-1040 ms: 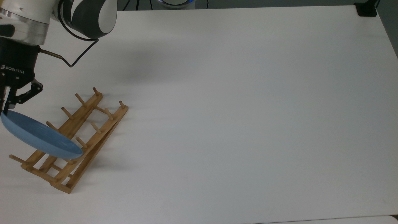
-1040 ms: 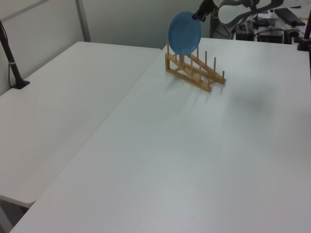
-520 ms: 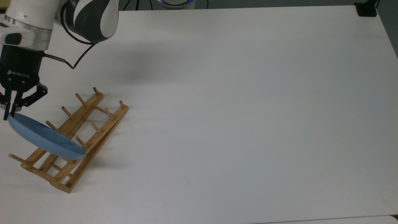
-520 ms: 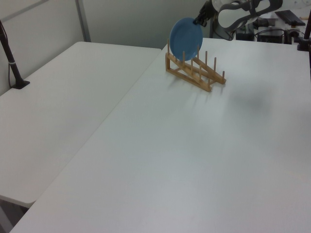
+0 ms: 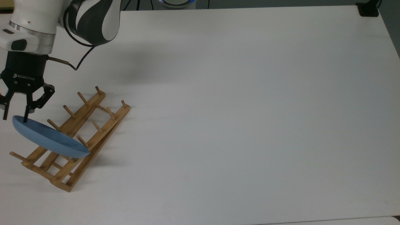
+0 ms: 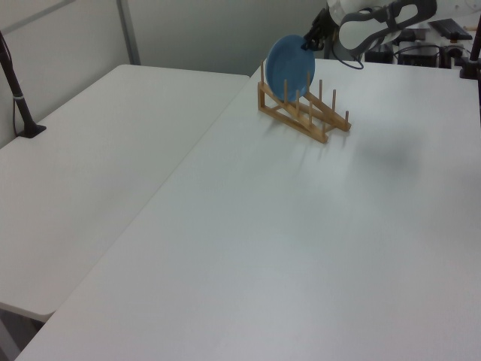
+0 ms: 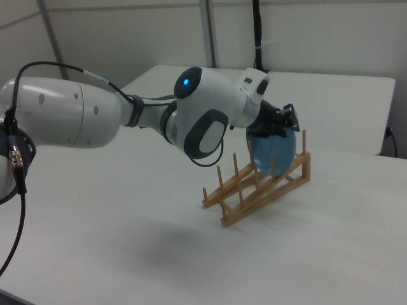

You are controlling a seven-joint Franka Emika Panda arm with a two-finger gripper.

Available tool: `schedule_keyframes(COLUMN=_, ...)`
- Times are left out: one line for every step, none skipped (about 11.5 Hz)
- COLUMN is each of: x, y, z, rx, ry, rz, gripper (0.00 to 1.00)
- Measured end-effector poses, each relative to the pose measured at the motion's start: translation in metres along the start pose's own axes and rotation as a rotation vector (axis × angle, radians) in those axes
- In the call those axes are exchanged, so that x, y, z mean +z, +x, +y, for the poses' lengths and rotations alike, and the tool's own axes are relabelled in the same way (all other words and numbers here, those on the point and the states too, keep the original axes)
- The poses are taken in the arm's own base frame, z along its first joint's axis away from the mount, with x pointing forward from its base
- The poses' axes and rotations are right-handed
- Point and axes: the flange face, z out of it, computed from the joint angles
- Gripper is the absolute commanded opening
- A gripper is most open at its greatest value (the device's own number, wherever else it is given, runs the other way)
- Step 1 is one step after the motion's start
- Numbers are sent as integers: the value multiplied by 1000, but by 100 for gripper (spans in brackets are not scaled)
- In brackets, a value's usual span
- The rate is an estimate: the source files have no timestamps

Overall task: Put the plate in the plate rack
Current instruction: 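Open the gripper and lift it away from the plate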

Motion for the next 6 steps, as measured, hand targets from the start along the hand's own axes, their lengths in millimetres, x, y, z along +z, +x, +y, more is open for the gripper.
schedule_keyframes(x=0, y=0, z=0, rx=5, ry=1, rz=1, gripper=100)
schedule_keyframes(x=0, y=-1, z=1, rx=20, ry=2, rz=2, gripper=100)
schedule_keyframes(x=0, y=-2, z=3, rx=56, ry=5, rz=9, gripper=100)
schedule_keyframes(x=-2, y=-2, z=4, rx=93, ry=6, rz=18, gripper=100)
schedule_keyframes(x=-4, y=-1, z=6, rx=138, ry=7, rz=33, gripper=100)
schedule_keyframes(x=-7, y=2, z=7, rx=189, ry=11, rz=44, gripper=100)
